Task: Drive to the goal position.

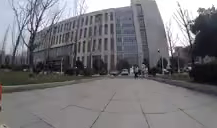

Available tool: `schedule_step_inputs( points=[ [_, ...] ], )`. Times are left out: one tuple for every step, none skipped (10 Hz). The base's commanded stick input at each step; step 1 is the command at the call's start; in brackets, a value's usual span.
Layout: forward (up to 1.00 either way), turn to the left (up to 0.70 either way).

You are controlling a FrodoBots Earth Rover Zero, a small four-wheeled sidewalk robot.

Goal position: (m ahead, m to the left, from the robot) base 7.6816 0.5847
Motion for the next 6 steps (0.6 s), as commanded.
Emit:
schedule_step_inputs(
  points=[
    [0.70, 0.00],
    [0.70, 0.00],
    [0.70, 0.00],
    [0.70, 0.00],
    [0.70, 0.00],
    [0.70, 0.00]
  ],
)
